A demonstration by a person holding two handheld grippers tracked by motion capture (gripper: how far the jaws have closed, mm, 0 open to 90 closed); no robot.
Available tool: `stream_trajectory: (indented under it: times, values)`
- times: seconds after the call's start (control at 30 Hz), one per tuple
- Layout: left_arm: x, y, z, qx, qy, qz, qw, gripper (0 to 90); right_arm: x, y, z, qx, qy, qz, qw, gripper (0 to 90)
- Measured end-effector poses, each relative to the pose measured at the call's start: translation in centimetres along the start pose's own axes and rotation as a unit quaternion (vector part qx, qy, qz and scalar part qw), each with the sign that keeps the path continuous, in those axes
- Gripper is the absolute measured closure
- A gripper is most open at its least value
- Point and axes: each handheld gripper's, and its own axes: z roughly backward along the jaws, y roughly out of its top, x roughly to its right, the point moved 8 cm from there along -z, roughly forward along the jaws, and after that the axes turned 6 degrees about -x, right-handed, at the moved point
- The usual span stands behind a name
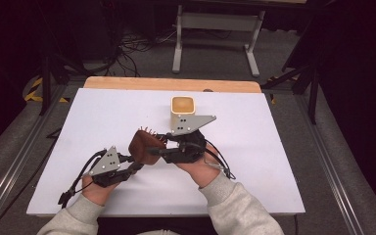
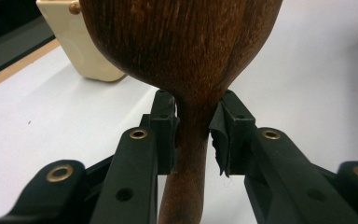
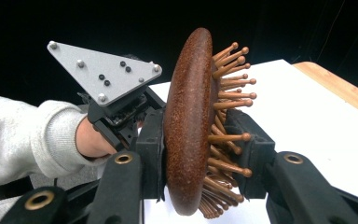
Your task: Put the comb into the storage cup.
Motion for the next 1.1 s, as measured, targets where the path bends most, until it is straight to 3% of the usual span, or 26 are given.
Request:
stream_trajectory:
  times: [0.17, 0.37, 0.4, 0.57, 0.77, 1.07, 1.1]
  values:
    - [-0.1, 0.3, 0.2, 0.015, -0.006, 0.008, 0.9998, 69.8, -0.2, 0.6, 0.3, 0.001, 0.001, 0.008, 1.0000, 61.1]
    - [-0.3, 0.4, 0.4, 0.030, -0.013, 0.025, 0.9992, 55.8, 0.0, 1.2, 0.9, 0.001, -0.007, 0.014, 0.9999, 61.1]
    - [-0.5, 0.5, 0.5, 0.035, -0.011, 0.026, 0.9990, 45.8, 0.1, 1.5, 1.4, 0.005, -0.014, 0.019, 0.9997, 61.1]
    - [-0.9, 0.8, 0.7, 0.060, -0.010, 0.034, 0.9976, 22.8, 0.3, 2.4, 2.4, 0.007, -0.024, 0.027, 0.9993, 61.1]
    - [-1.8, 0.7, 1.1, 0.076, -0.010, 0.069, 0.9947, 6.3, 0.8, 3.5, 3.8, 0.013, -0.039, 0.034, 0.9986, 61.0]
    - [-2.8, 0.2, 2.0, 0.091, -0.004, 0.086, 0.9922, 2.3, 1.9, 4.9, 5.8, 0.020, -0.060, 0.036, 0.9973, 61.0]
    - [-3.2, 0.0, 2.2, 0.096, -0.005, 0.094, 0.9909, 2.6, 2.1, 5.2, 6.2, 0.021, -0.065, 0.036, 0.9970, 61.0]
